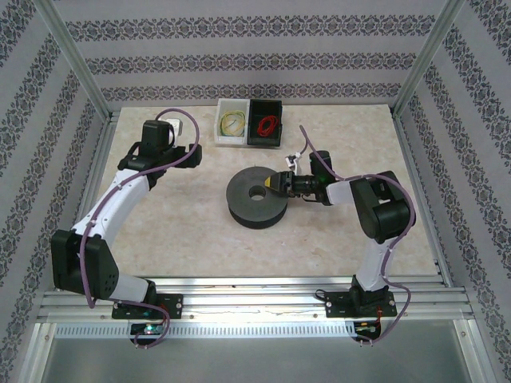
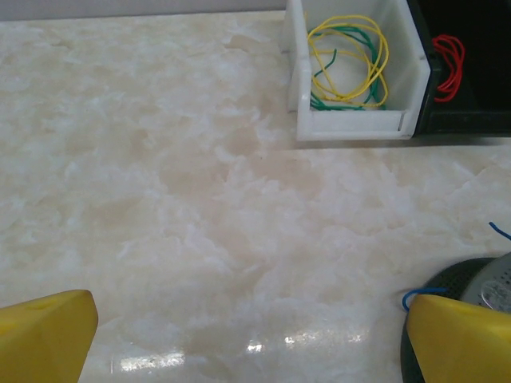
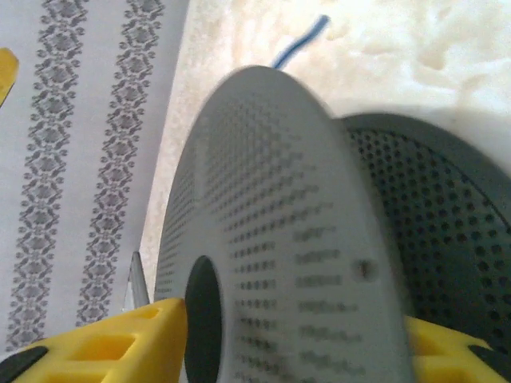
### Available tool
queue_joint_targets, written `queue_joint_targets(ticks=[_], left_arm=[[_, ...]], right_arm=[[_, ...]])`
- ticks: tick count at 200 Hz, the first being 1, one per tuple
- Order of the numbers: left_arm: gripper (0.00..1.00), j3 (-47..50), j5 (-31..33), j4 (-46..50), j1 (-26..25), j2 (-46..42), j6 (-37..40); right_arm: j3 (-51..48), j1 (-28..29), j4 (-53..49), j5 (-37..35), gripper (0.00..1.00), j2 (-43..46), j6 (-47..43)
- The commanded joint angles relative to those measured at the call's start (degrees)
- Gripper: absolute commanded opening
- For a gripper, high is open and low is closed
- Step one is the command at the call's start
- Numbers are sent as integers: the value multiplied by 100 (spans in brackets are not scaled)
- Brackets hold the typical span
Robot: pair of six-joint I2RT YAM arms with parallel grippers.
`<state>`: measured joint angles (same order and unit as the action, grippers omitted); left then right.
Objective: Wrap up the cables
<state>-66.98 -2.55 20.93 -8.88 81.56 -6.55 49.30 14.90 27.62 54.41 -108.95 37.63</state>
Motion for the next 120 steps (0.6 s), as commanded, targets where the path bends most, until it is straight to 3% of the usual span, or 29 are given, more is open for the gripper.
queue_joint_targets(ticks=[1,18,20,22,26,51,79,98,120], left_arm=[[100,102,149,-169,31,32,-169],[100,63,199,-66,43,23,-172],[100,58,201,-57,40,19,-172],[100,52,204,-48,37,14,-172],[100,62,217,-28,41,-8,-176],[100,223,254,-10,105,-269,-250],[100,750,592,-135,208,-818,-320],[100,1477,1002,-726,276,-1275,-330],[100,2362,1510,-1597,329,-1524,-371]], right_arm=[[74,47,-502,-325,61,553,-558],[144,-23,-1079,-431,70,933,-832],[149,-26,-1179,-460,76,989,-870],[150,-41,-1269,-494,92,1051,-928],[158,-69,-1461,-556,98,1167,-1026],[1,-389,-2656,-1134,98,2094,-1628],[-179,-803,-4119,-2611,98,3472,-2494],[-575,-1177,-3957,-3562,98,4374,-2601],[-1087,-1544,-3133,-4038,98,4977,-2818]])
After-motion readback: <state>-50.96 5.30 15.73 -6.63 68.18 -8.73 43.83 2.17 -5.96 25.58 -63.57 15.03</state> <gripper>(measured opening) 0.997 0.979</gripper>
